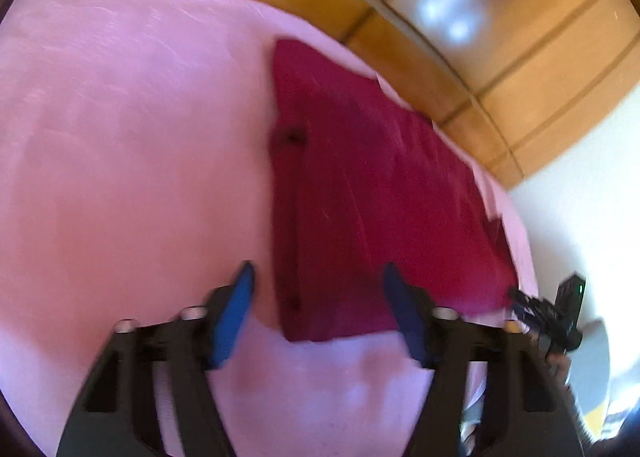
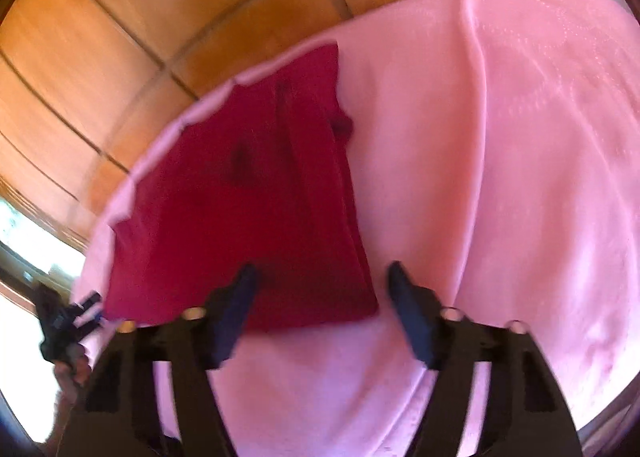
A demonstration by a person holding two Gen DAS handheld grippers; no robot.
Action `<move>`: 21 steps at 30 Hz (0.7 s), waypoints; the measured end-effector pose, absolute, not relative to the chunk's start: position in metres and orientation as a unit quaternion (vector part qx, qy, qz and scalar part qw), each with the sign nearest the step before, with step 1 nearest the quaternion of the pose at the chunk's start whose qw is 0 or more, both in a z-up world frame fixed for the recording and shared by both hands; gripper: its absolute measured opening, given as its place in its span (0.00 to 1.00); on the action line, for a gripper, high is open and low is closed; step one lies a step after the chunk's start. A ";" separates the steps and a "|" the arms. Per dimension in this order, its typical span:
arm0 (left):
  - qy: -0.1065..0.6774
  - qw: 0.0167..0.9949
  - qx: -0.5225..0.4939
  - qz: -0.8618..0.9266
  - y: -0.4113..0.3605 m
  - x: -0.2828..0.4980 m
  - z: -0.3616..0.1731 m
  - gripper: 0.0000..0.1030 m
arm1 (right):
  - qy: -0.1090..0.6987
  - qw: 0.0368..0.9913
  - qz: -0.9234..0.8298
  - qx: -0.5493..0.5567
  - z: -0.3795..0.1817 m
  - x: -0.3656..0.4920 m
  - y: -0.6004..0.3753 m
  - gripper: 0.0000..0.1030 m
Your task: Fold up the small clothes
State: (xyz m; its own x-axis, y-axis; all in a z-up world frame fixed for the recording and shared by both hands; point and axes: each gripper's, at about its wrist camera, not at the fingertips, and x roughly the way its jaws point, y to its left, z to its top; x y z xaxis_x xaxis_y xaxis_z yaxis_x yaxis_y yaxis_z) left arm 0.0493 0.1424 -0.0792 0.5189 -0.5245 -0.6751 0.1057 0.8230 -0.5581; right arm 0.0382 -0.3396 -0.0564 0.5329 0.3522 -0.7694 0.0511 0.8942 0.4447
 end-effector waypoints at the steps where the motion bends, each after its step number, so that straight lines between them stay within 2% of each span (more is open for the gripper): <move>1: 0.456 0.843 -0.220 -0.182 0.137 0.049 -0.081 0.30 | 0.472 0.853 0.082 0.206 -0.059 0.039 -0.338 0.39; 2: 0.454 0.849 -0.207 -0.175 0.134 0.048 -0.080 0.18 | 0.471 0.855 0.079 0.203 -0.058 0.038 -0.337 0.31; 3: 0.453 0.851 -0.201 -0.175 0.132 0.049 -0.078 0.17 | 0.471 0.853 0.084 0.209 -0.057 0.038 -0.337 0.23; 7: 0.443 0.854 -0.206 -0.177 0.141 0.040 -0.068 0.10 | 0.458 0.858 0.098 0.210 -0.041 0.023 -0.339 0.19; 13: 0.448 0.854 -0.191 -0.184 0.140 0.006 -0.065 0.09 | 0.464 0.855 0.119 0.197 -0.023 -0.015 -0.340 0.19; 18: 0.466 0.847 -0.180 -0.183 0.140 -0.035 -0.068 0.09 | 0.492 0.842 0.121 0.184 -0.029 -0.053 -0.341 0.19; 21: 0.468 0.858 -0.146 -0.152 0.136 -0.047 -0.064 0.14 | 0.499 0.839 0.116 0.181 -0.033 -0.056 -0.341 0.22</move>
